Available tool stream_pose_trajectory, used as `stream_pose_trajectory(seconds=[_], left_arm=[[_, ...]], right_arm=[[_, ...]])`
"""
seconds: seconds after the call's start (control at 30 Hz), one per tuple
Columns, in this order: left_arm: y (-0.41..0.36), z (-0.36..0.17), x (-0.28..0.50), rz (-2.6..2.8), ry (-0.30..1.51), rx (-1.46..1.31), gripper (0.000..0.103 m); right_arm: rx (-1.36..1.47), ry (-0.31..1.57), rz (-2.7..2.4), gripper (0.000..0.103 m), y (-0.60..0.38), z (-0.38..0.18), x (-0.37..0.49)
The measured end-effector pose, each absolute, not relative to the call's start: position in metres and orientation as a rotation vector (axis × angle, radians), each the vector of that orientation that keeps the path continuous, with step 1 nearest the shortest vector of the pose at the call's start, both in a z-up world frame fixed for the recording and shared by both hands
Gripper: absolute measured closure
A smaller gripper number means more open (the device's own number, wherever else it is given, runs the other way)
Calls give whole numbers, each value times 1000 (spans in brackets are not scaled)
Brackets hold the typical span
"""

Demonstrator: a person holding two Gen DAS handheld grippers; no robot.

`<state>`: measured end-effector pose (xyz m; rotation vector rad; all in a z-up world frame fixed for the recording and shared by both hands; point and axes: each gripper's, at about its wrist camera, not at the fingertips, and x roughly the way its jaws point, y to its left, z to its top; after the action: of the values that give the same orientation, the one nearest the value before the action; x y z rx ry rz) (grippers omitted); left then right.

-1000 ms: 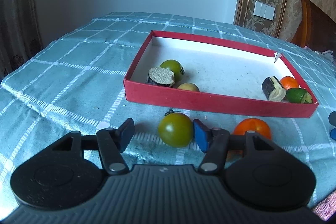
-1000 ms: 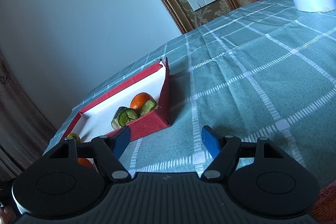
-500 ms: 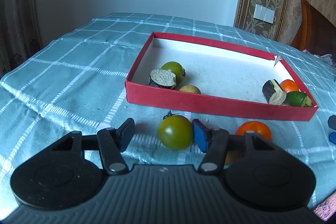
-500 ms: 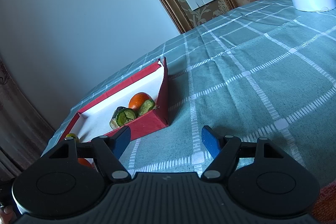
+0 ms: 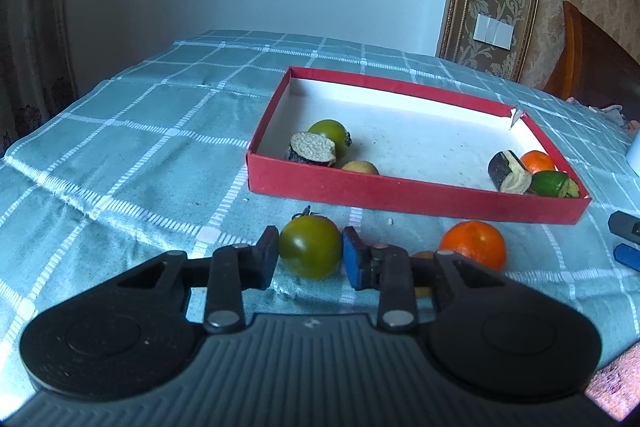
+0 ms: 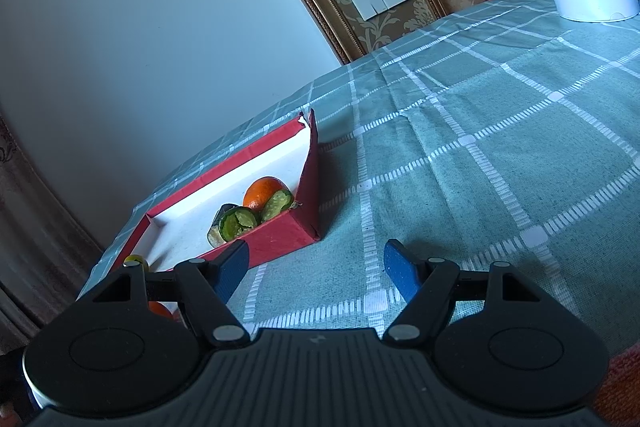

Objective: Organize fruits
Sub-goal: 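Carry the green tomato into the tray and open the left gripper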

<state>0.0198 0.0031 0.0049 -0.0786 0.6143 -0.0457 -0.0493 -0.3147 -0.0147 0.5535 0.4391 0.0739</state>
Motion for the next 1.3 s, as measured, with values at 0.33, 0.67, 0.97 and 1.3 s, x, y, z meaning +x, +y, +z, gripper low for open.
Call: stream_pose_trajectory(seconds=[0.33,0.67,0.97,1.3], left_arm=[[10,32,20,-26,531,-50,73],[-30,48,52,-74,438,52,72],[-64,30,89,-133,507,100,72],[-65,18,93,-101,543,124,52]], right_arm=[[556,437,71,29,-316,-15,-50],[558,429,81,29,-315,-14,-51],[558,425,95,29,-315,-13,-52],[558,423,99,29,-314,-13,-52]])
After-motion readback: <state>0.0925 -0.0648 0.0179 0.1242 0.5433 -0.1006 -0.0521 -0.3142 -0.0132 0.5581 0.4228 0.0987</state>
